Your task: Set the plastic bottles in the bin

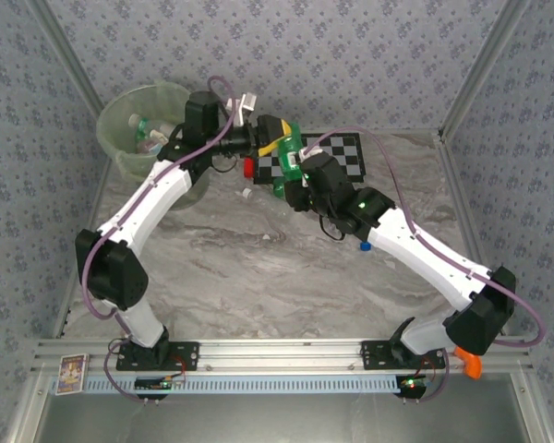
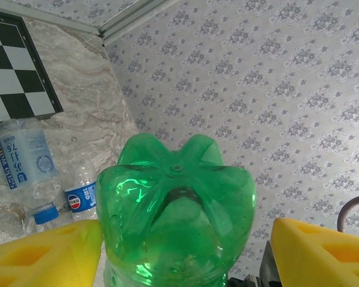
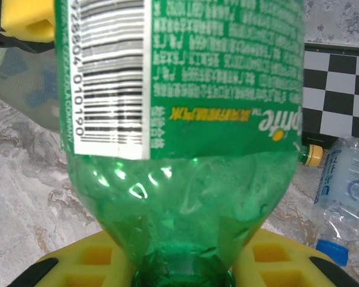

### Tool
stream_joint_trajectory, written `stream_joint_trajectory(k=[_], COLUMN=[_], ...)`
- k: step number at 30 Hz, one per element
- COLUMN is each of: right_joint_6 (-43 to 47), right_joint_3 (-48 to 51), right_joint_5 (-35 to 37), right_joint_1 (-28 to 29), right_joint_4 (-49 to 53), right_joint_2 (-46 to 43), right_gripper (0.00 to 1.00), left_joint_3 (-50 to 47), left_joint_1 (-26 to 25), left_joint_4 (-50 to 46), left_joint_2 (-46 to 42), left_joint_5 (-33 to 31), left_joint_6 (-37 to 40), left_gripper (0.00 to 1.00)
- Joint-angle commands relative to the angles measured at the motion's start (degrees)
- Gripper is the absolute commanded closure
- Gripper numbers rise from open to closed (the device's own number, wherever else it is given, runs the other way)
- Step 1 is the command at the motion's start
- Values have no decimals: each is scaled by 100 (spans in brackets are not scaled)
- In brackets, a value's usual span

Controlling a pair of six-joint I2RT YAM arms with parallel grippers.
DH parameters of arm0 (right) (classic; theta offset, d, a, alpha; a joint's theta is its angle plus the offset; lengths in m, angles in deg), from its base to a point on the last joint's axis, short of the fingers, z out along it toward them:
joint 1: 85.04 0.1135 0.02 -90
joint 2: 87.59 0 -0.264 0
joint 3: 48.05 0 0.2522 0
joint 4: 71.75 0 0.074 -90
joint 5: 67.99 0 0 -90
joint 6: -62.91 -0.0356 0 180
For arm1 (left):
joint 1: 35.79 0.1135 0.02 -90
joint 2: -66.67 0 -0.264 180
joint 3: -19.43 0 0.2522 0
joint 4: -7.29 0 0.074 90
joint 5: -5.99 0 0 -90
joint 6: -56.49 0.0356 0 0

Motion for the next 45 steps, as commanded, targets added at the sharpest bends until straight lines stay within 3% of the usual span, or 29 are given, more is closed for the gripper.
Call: stream_joint_trajectory(k=[1, 8, 14, 18, 24, 29, 30, 31, 38, 45], right_joint_6=[72, 76, 28, -50, -99, -112, -116, -106, -39, 101], right_joint_3=[-247, -329, -281, -235, -198, -186, -173, -153, -58, -117], right_joint_5=[-101, -128, -128, -128, -145, -113, -102, -82, -64, -121], right_joint_1=[24, 27, 0, -9, -49, -85, -95, -111, -251, -382], right_joint_4=[-69, -32, -2, 13, 0, 9, 12, -5, -89, -98], right_joint_2=[43, 57, 60, 50, 16, -65, -99, -144, -373, -519], right_gripper=[70, 70, 70, 68, 49, 14, 3, 0, 0, 0], left_joint_3=[241, 377, 425, 458, 493, 642, 674, 716, 1104, 1228], left_joint_1=[-203, -339, -343, -342, -337, -237, -189, -143, 523, 1705], left_joint_4=[-117, -419, -354, -383, -392, -516, -559, -612, -1365, -1822], left_joint_2=[99, 222, 229, 259, 268, 268, 262, 260, 143, -172], left_joint_5=[256, 142, 37, 19, -42, -102, -115, -132, -349, -722], left_joint_6=[262, 515, 465, 412, 412, 457, 481, 507, 940, 1053], left_gripper=[26, 24, 29, 42, 47, 47, 47, 47, 47, 47])
